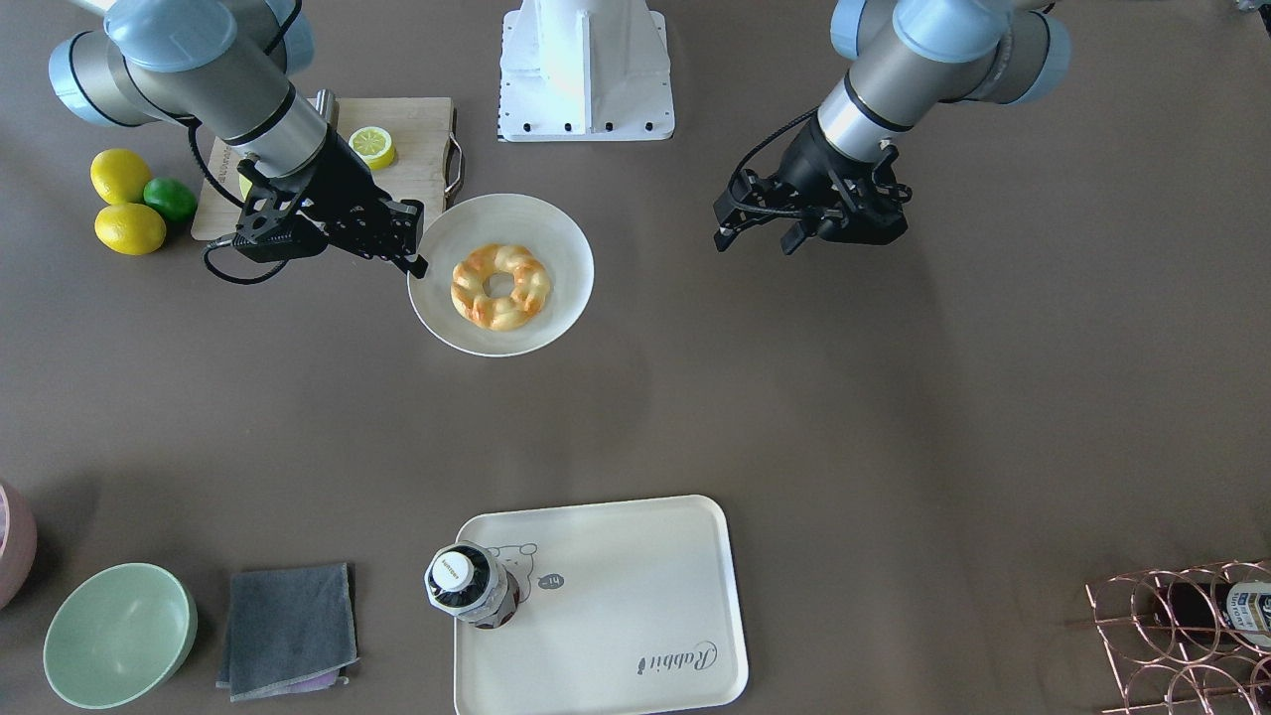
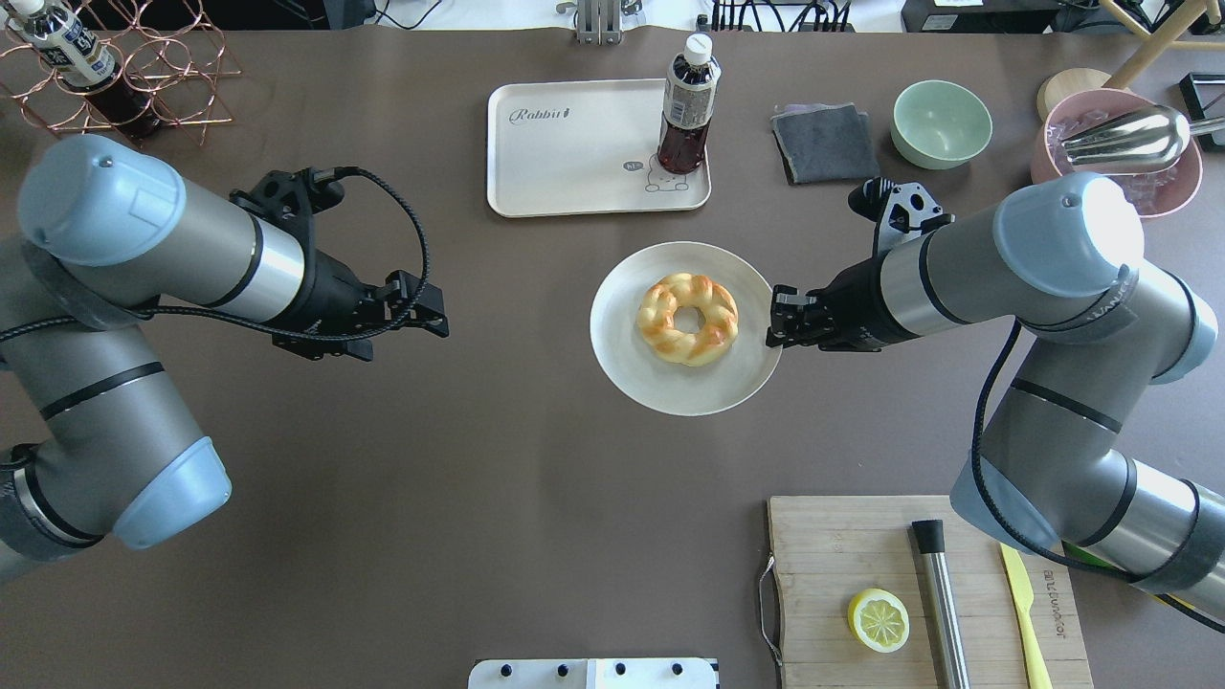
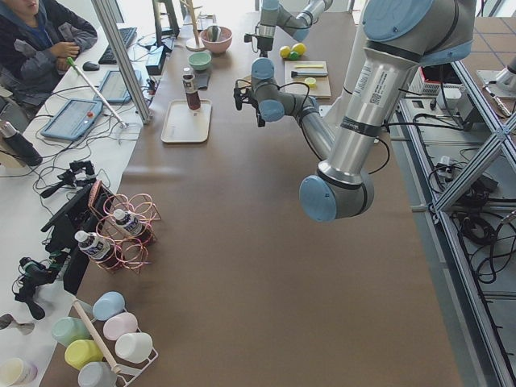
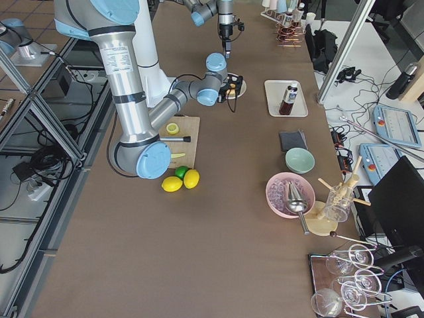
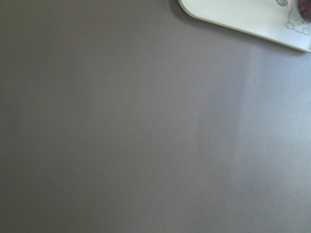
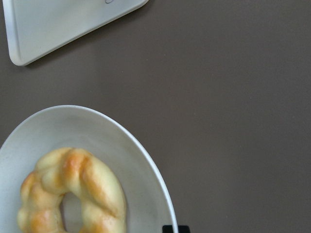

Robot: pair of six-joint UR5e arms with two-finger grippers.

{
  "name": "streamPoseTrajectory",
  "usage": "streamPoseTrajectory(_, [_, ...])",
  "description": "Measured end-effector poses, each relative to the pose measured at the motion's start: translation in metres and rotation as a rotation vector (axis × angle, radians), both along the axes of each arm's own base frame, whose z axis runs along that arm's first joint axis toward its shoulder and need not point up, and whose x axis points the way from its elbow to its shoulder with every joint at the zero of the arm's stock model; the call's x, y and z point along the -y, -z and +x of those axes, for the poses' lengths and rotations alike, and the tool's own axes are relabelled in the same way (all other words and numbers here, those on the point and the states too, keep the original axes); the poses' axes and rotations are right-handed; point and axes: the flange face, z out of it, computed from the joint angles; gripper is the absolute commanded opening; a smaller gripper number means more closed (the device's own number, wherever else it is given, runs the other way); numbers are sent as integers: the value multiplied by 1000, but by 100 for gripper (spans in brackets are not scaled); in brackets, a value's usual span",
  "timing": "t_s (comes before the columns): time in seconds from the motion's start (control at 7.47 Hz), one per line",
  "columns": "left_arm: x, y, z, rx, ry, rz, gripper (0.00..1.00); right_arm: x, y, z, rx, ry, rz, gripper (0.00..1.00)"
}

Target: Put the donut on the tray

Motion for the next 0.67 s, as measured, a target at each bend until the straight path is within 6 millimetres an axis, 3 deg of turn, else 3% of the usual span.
streamPoseTrajectory(0.27, [-4,23,18,-14,11,-15,91,-20,5,-18,-3,3,0,0])
streamPoseTrajectory(0.54, [-6,30,24,-19,10,-13,89,-35,18,-32,16,0,-5,0])
streamPoseTrajectory(0.67, [-9,32,29,-19,9,-9,82,-40,28,-39,25,-5,-15,0])
